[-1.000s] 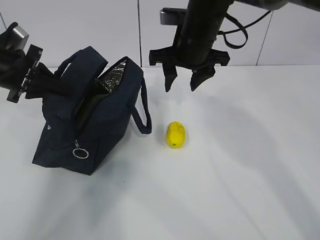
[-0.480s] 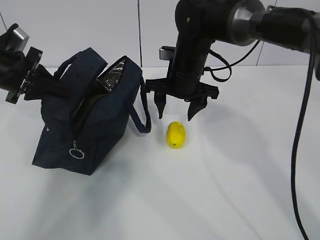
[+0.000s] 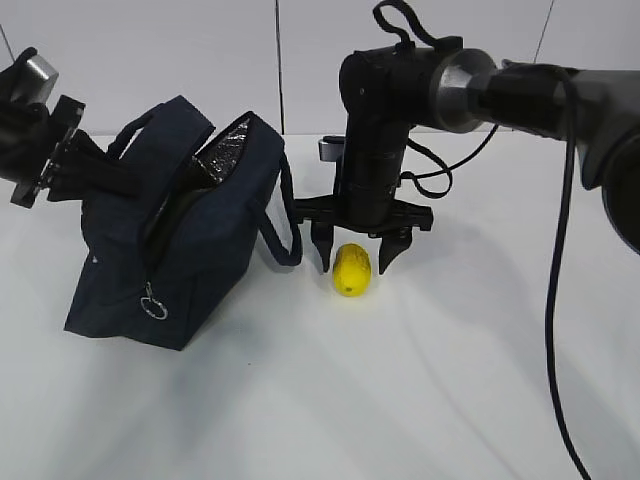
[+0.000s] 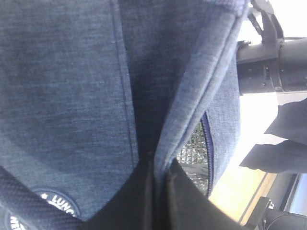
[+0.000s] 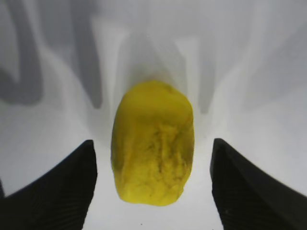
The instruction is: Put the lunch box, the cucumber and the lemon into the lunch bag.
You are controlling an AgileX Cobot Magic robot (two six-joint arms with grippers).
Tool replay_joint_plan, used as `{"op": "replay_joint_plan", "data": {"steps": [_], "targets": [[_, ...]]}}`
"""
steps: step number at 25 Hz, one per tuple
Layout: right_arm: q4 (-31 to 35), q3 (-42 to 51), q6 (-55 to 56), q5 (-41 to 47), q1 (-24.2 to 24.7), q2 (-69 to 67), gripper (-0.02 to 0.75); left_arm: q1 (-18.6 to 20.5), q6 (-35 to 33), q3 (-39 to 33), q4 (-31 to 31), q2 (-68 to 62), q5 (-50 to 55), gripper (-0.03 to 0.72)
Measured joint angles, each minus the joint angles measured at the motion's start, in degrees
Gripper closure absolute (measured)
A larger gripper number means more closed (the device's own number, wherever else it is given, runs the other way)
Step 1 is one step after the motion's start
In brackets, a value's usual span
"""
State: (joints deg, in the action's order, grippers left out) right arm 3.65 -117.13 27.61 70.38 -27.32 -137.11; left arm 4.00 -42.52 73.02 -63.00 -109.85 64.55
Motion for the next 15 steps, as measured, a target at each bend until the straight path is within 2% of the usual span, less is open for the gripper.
{"op": "replay_joint_plan", "data": {"steps": [15], "targets": [[-1.48,0.00,0.00,-0.14,0.00,-2.00,0.187,0.00,0.00,0.00,1.07,0.00,0.00,0.696]]}}
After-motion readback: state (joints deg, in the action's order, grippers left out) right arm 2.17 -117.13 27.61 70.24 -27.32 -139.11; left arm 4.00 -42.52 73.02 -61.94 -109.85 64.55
